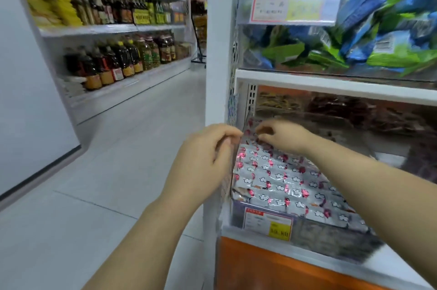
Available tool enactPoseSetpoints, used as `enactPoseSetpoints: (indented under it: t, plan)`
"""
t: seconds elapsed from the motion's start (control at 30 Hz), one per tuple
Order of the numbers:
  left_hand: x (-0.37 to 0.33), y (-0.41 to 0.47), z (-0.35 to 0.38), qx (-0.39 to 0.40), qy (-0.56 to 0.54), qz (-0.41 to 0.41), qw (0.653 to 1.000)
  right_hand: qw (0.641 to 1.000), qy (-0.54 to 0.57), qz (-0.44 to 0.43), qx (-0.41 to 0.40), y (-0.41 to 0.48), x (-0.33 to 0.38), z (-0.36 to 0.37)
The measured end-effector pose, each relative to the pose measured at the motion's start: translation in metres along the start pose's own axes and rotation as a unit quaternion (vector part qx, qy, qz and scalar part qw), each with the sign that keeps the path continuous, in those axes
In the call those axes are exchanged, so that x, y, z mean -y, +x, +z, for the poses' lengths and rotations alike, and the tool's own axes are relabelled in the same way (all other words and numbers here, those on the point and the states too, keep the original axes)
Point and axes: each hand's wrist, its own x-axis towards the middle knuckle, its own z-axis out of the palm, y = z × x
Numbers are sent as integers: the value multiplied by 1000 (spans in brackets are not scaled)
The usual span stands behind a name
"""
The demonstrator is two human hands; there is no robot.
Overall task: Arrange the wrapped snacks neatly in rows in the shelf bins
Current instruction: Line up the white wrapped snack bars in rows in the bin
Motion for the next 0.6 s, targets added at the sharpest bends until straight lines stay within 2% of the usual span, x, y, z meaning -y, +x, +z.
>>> enactPoseSetpoints:
  t: [0.2,0.4,0.6]
  plan:
    - [11,1,-2,-33,-21,9,999,998,13,-3,60,33,2,19]
    - [13,2,-1,-34,-21,19,999,997,-47,-30,55,45,-3,21]
    - [12,1,0,-38,-19,18,999,998,-22,-17,56,38,-9,20]
